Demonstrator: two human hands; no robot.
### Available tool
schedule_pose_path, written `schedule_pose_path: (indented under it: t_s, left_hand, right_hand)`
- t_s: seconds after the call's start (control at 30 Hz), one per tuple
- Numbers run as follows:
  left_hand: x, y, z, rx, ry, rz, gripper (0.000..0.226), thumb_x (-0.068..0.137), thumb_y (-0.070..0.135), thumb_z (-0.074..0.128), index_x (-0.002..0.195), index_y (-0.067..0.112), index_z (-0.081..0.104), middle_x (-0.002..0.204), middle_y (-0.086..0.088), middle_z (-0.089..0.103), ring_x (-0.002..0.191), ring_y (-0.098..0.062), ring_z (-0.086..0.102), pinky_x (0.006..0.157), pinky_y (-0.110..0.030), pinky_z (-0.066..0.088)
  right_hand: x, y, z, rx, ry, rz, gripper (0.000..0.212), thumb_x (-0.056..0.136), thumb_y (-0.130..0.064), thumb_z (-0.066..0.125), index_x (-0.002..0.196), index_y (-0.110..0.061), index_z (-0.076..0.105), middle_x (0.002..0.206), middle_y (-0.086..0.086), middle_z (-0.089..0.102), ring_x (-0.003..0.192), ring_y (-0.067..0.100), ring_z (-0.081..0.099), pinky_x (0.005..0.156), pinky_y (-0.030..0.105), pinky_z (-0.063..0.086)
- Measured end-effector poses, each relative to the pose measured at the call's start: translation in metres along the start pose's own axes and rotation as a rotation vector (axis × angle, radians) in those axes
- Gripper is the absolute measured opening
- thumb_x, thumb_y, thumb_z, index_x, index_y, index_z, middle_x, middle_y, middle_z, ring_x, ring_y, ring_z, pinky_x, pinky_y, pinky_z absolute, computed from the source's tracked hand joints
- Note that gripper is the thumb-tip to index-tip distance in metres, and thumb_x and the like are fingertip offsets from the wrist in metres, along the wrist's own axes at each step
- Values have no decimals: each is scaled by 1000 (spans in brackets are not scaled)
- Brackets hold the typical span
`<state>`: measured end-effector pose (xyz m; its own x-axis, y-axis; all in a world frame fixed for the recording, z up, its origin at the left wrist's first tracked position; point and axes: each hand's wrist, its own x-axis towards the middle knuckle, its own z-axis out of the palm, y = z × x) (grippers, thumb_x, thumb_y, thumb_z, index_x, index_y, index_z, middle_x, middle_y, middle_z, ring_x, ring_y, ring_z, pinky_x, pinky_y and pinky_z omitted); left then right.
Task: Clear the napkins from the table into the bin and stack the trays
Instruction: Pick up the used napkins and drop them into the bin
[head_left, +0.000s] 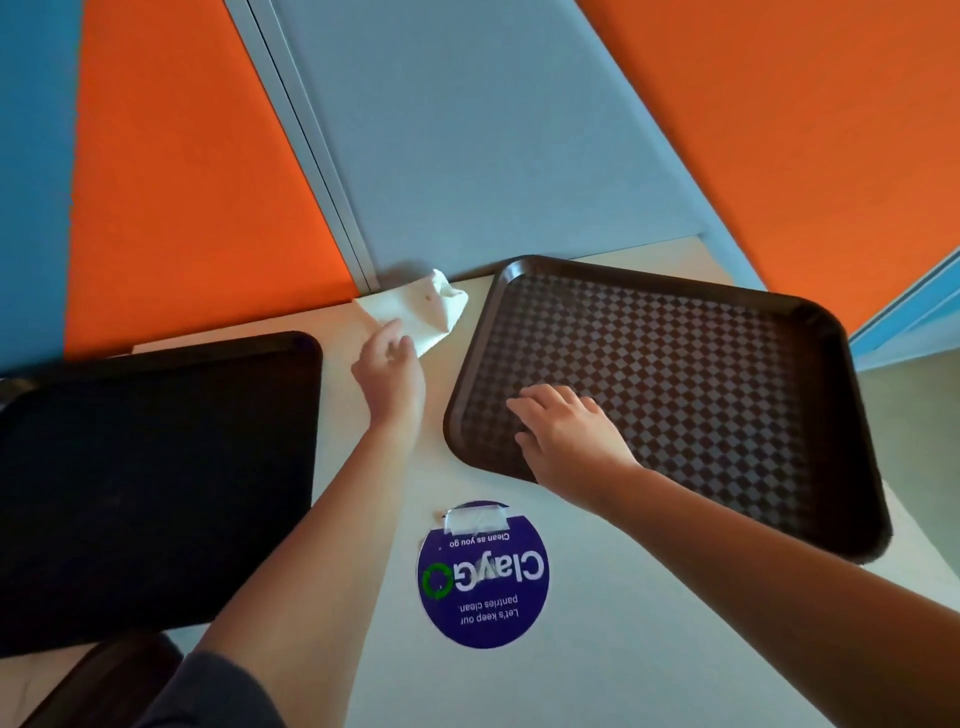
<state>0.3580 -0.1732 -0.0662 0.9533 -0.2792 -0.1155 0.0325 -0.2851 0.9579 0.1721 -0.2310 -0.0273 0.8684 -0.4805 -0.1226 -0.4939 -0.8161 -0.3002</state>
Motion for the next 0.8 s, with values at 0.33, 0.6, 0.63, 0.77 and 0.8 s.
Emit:
schedule_pose_path:
  t_s: [0.33, 0.6, 0.63, 0.77, 0.8]
  left_hand:
    - [-82, 18, -86, 160, 38, 303, 27, 92, -1, 41, 99, 7, 65, 92, 14, 51, 107, -20, 46, 88, -25, 36]
    - [-166, 26, -109, 342, -316, 549, 20, 91, 0, 48, 87, 11, 64, 91, 3, 58, 93, -12, 50, 71, 0, 37]
    - [-176, 25, -110, 363, -358, 561, 20, 92, 3, 48, 87, 15, 63, 94, 2, 59, 94, -12, 50, 72, -1, 39]
    - [-214, 27, -106, 349, -474, 532, 27, 93, 4, 48, 83, 27, 59, 90, 12, 57, 95, -10, 51, 78, -19, 44]
    - [-221, 29, -105, 342, -486, 512, 30, 92, 3, 49, 81, 30, 57, 89, 16, 55, 95, -9, 52, 79, -21, 45]
  right_hand:
    - [-41, -36, -33, 66, 77, -47, 46, 96, -36, 41, 139, -19, 34, 141, 2, 41, 128, 23, 40, 105, 39, 34]
    - [-105, -61, -48, 226, 82, 73, 69, 90, -36, 55, 145, -17, 18, 145, 6, 31, 133, 26, 32, 106, 46, 36]
    - [-115, -59, -47, 245, 73, 101, 71, 89, -33, 58, 145, -17, 17, 145, 6, 32, 133, 26, 32, 105, 47, 36]
    - [-152, -40, -46, 284, 80, 195, 78, 86, -22, 63, 146, -17, 13, 143, 9, 34, 131, 28, 33, 104, 46, 38]
    - [-158, -35, -47, 314, 85, 219, 81, 85, -21, 65, 146, -18, 12, 144, 9, 33, 132, 28, 33, 106, 46, 38]
